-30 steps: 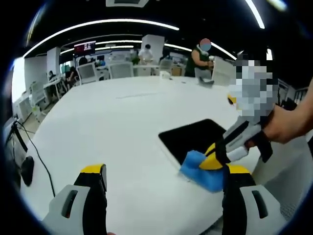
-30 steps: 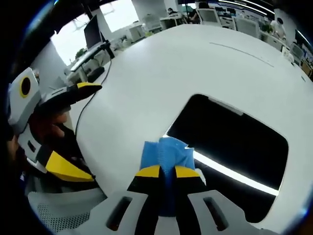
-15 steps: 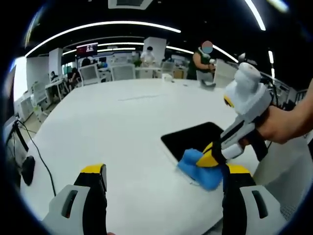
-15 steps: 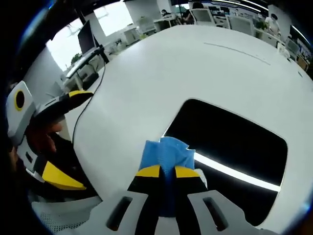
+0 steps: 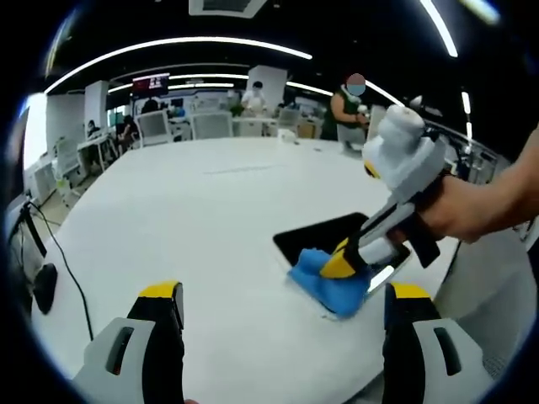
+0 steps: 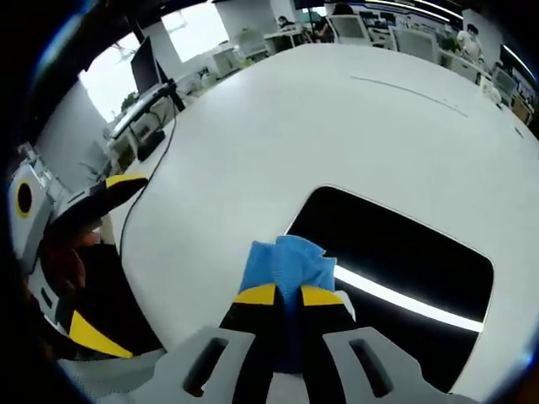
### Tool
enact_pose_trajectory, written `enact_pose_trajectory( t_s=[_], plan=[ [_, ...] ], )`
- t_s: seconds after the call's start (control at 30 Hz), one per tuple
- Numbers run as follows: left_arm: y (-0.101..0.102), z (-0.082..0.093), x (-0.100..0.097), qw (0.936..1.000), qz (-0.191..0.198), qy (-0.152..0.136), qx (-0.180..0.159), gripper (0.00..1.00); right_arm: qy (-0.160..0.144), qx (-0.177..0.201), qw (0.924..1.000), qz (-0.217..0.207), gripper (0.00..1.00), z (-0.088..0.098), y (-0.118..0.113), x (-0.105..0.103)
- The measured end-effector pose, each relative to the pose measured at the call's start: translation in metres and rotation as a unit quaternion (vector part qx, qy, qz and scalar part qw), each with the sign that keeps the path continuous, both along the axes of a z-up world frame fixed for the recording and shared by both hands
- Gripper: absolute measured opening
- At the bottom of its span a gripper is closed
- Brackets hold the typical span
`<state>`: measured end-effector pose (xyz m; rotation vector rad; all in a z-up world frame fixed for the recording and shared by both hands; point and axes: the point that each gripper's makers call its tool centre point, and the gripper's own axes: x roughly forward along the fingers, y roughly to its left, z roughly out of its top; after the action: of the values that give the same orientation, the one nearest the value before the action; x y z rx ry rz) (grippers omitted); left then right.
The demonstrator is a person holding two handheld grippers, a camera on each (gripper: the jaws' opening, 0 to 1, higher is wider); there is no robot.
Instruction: Wipe the mirror surface with the cleaning cloth until all visible marks leave the cleaned area.
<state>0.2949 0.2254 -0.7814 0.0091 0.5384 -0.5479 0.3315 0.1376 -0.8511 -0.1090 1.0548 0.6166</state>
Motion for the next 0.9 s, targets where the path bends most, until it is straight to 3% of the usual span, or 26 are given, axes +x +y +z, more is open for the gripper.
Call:
enact_pose_trajectory(
  t_s=[0.9],
  plan=[
    [0.008,-0.003,-0.003,0.9999,0.01,0.004,-0.008,1.0,-0.012,-0.012,0.9998,-0.013,0.03,0.0,0.003,0.061]
  ],
)
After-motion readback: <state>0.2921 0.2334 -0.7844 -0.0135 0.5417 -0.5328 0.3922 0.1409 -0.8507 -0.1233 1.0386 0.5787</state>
